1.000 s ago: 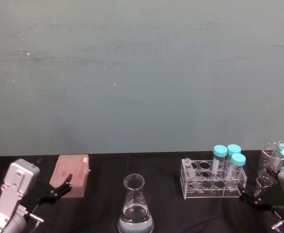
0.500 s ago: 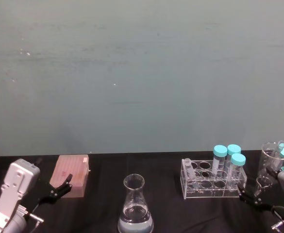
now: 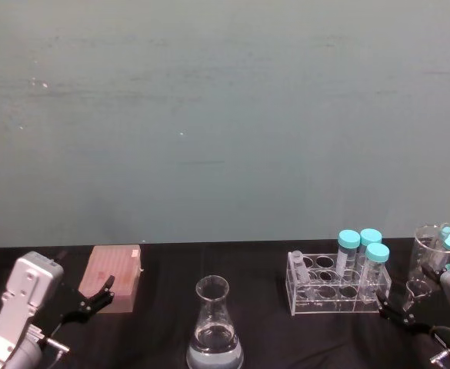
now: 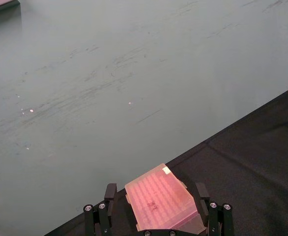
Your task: Pour the liquid from the test tube into the beaker using one hand.
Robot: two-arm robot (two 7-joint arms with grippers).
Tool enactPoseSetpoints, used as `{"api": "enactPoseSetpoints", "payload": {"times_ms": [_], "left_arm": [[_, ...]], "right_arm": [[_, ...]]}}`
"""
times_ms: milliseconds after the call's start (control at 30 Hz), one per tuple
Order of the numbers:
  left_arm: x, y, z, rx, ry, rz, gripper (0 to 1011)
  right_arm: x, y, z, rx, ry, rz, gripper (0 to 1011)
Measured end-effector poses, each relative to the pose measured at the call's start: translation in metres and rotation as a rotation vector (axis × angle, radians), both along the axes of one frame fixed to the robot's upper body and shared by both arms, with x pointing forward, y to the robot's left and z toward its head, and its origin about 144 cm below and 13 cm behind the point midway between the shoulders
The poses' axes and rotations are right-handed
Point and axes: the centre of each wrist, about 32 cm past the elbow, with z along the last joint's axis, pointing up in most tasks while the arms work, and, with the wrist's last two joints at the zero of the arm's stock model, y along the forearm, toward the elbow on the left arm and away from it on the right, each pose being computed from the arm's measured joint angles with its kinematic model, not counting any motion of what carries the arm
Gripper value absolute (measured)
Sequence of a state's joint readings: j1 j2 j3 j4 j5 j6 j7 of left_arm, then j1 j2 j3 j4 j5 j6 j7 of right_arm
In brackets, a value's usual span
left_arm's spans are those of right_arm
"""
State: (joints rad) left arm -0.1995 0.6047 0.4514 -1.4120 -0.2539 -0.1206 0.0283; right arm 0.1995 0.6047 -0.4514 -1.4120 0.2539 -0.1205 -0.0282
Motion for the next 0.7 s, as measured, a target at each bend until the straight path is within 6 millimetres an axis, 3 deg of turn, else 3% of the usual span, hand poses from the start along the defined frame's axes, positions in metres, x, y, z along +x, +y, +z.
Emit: {"api": "enactPoseSetpoints", "payload": {"times_ms": [400,700], "left_arm": [[0.0000,0.0000,0.0000,0.000,0.000,0.000,1000],[0.0000,0.0000,0.0000,0.000,0.000,0.000,1000]], "right_arm": [[0.0000,0.0000,0.0000,0.000,0.000,0.001,1000],[0.0027,0.0075,0.0009,0.034,0.002,0.103,1000]]}}
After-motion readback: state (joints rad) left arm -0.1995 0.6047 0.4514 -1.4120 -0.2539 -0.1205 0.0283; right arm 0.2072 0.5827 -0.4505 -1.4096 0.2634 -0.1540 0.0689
